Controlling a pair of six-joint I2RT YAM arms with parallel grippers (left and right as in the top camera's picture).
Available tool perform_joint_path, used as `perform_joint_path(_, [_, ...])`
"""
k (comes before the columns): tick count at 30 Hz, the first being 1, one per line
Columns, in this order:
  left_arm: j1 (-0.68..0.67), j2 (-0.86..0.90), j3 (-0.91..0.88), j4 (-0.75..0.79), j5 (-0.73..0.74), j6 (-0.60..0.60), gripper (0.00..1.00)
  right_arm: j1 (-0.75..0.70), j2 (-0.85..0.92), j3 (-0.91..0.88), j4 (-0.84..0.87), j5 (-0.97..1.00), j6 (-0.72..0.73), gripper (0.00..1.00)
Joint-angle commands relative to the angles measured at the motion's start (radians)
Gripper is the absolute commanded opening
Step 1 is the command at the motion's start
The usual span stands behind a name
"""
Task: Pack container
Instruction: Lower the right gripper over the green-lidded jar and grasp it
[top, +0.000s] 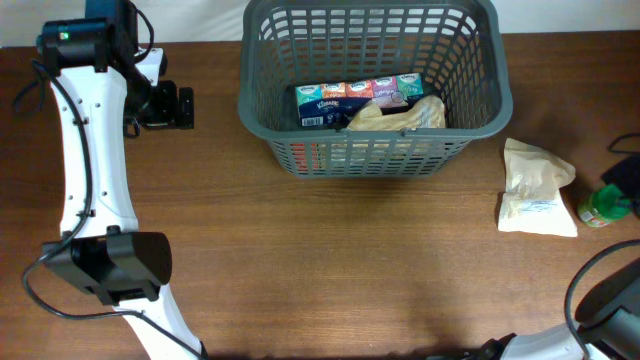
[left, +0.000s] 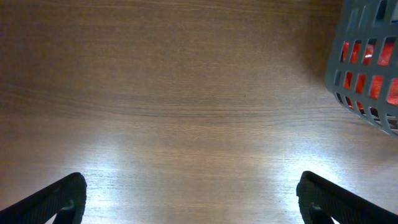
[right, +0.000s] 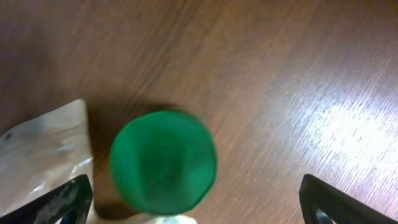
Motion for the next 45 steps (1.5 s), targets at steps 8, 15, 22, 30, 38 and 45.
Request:
perform_joint_path(8, [0.002, -0.003, -0.002, 0.000, -0.006, -0.011, 0.99, -0.007, 0.007, -0.062, 0.048, -0.037, 0.141, 0.99])
perform_joint_path(15, [0.002, -0.003, -0.002, 0.000, -0.006, -0.011, 0.99, -0.006, 0.007, -0.060, 0.086, -0.148, 0.143, 0.99])
perform_joint_path(22, [0.002, -0.003, -0.002, 0.000, -0.006, -0.011, 0.99, -0.006, 0.007, 0.034, 0.116, -0.160, 0.030, 0.99])
perform_joint_path(30, [0.002, -0.003, -0.002, 0.000, -0.006, -0.011, 0.99, -0.005, 0.012, 0.260, -0.030, -0.177, -0.049, 0.94])
perform_joint_path(38, [0.002, -0.003, -0.002, 0.000, -0.006, -0.011, 0.99, -0.005, 0.164, 0.568, -0.315, -0.214, -0.079, 0.94])
perform_joint_path(45, [0.002, -0.003, -0.002, 0.000, -0.006, -0.011, 0.99, -0.005, 0.249, 0.629, -0.449, -0.212, -0.078, 0.95])
